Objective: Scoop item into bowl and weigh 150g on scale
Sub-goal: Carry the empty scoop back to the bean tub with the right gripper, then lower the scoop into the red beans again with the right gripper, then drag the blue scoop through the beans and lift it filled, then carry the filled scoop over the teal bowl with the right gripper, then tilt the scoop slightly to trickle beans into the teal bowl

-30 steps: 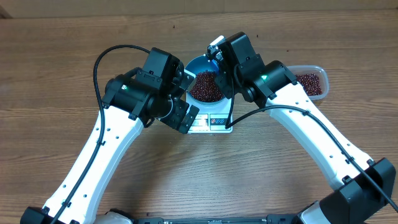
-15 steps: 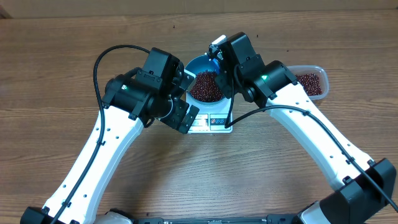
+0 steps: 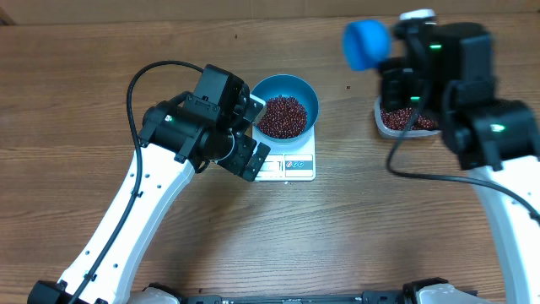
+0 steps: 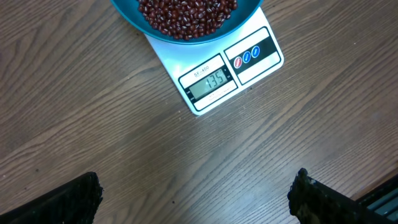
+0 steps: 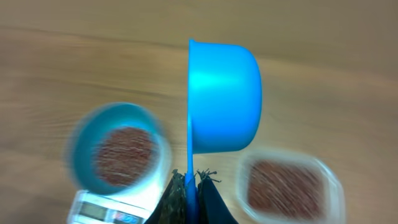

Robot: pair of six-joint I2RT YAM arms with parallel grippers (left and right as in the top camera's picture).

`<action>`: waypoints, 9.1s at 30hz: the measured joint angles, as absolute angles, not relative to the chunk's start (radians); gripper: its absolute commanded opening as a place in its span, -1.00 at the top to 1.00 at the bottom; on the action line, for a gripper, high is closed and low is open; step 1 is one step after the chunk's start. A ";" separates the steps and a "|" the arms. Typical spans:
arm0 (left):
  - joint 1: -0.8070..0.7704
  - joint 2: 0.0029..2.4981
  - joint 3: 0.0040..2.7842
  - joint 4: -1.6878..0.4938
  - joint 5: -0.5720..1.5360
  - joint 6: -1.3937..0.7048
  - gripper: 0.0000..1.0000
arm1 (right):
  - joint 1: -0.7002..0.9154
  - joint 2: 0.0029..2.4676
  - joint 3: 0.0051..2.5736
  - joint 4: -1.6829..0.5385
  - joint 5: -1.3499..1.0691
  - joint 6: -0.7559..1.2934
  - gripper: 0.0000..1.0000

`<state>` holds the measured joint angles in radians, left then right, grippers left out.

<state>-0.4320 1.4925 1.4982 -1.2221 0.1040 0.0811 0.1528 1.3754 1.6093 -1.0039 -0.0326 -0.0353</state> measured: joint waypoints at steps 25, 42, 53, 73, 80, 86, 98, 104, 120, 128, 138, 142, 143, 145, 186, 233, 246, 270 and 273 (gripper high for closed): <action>-0.432 1.493 1.498 -1.222 0.104 0.081 -0.99 | 0.041 1.767 1.610 -1.227 0.199 0.067 0.92; -0.432 1.493 1.498 -1.222 0.104 0.081 -0.99 | 0.041 1.787 1.610 -1.195 0.187 -0.001 0.93; -0.432 1.493 1.498 -1.222 0.104 0.081 -0.99 | 0.041 1.793 1.610 -1.197 0.167 -0.004 0.92; -0.432 1.493 1.498 -1.222 0.104 0.081 -0.99 | 0.040 1.794 1.562 -1.144 0.029 -0.022 0.92; -0.432 1.493 1.498 -1.222 0.104 0.081 -0.99 | 0.039 1.794 1.562 -1.144 0.030 -0.026 0.93; -0.432 1.493 1.498 -1.222 0.104 0.081 -0.99 | 0.038 1.794 1.562 -1.143 0.004 -0.026 0.93; -0.432 1.493 1.498 -1.222 0.104 0.081 -0.99 | -0.100 1.794 1.562 -1.138 -0.244 -0.026 0.93; -0.432 1.493 1.498 -1.222 0.104 0.081 -0.99 | -0.136 1.794 1.561 -1.138 -0.316 -0.026 0.93; -0.432 1.493 1.498 -1.222 0.104 0.081 -0.99 | -0.236 1.794 1.561 -1.159 -0.431 -0.027 0.93; -0.432 1.493 1.498 -1.222 0.104 0.081 -0.99 | -0.261 1.794 1.561 -1.168 -0.448 -0.027 0.93; -0.432 1.493 1.498 -1.222 0.104 0.081 -0.99 | -0.327 1.794 1.561 -1.198 -0.461 -0.027 0.93; -0.432 1.493 1.498 -1.222 0.104 0.081 -0.99 | -0.351 1.794 1.561 -1.212 -0.487 -0.054 0.93; -0.432 1.493 1.498 -1.222 0.104 0.081 -0.99 | -0.358 1.794 1.561 -1.214 -0.498 -0.058 0.93; -0.432 1.493 1.498 -1.222 0.104 0.081 -0.99 | -0.373 1.794 1.561 -1.216 -0.522 -0.064 0.93; -0.432 1.493 1.498 -1.222 0.104 0.081 -0.99 | 0.091 1.658 1.615 -0.958 -0.694 -0.078 0.93; -0.432 1.493 1.498 -1.222 0.104 0.081 -0.99 | 0.356 1.658 1.615 -0.947 -0.251 -0.273 0.93; -0.432 1.493 1.498 -1.222 0.104 0.081 -0.99 | 0.356 1.658 1.615 -0.960 -0.244 -0.266 0.93; -0.432 1.493 1.498 -1.222 0.104 0.081 -0.99 | 0.356 1.658 1.615 -0.962 -0.243 -0.265 0.93; -0.432 1.493 1.498 -1.222 0.104 0.081 -0.99 | 0.356 1.658 1.615 -0.963 -0.245 -0.266 0.93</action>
<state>-0.4320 1.4925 1.4982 -1.2224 0.1036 0.0811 0.3557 1.6577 1.6154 -0.9627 -0.2447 -0.2657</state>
